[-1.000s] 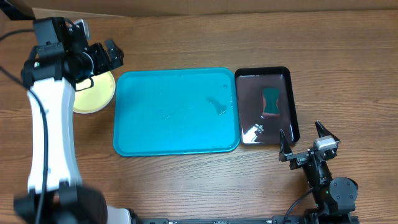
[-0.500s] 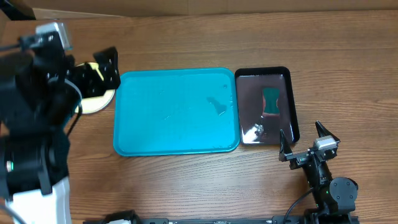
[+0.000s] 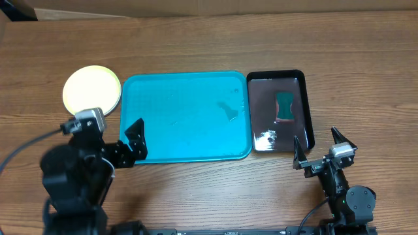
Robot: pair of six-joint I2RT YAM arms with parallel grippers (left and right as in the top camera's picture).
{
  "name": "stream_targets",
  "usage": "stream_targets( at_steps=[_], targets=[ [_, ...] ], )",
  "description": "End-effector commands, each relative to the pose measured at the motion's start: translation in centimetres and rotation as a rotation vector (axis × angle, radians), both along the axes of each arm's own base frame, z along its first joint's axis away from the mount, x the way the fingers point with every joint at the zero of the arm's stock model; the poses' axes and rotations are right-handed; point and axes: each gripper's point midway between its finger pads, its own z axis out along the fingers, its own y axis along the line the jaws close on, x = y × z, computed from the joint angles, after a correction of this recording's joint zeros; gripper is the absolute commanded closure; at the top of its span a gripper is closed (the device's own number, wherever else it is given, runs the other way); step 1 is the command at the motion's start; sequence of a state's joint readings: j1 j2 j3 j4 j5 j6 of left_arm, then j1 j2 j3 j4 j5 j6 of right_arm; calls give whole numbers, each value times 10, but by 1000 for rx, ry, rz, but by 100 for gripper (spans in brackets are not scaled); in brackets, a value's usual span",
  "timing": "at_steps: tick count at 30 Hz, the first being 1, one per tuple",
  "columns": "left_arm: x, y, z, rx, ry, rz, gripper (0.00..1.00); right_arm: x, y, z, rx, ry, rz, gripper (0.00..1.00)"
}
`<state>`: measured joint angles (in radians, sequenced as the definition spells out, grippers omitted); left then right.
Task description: Clean dirty plates on tray and stack at the side
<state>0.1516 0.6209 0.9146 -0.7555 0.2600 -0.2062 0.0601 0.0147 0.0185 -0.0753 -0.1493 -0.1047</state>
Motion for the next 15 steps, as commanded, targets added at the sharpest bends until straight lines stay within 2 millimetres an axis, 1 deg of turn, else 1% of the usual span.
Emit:
stream_targets(
  at_steps=[1, 2, 4, 6, 8, 10, 12, 15],
  targets=[
    [-2, 0, -9, 10, -131, 5, 0, 0, -1, -1, -1, -7, -5, 0],
    [-1, 0, -6, 8, -198, 8, 0, 0, -1, -1, 0, -7, -5, 0],
    [0, -1, 8, 11, -351, 8, 0, 0, -1, -1, 0, -7, -5, 0],
    [-3, -3, 26, 33, -519, -1, 0, 0, -1, -1, 0, -7, -5, 0],
    [-12, -6, 43, 55, -696, -8, 0, 0, -1, -1, 0, -7, -5, 0],
    [-22, -5, 53, 68, -823, 9, 0, 0, -1, -1, -1, -7, -5, 0],
    [-31, -3, 58, 73, -918, 30, 0, 0, -1, -1, 0, -7, -5, 0],
    [-38, 2, 54, 68, -976, 65, 0, 0, -1, -1, 0, -7, -5, 0]
  ],
)
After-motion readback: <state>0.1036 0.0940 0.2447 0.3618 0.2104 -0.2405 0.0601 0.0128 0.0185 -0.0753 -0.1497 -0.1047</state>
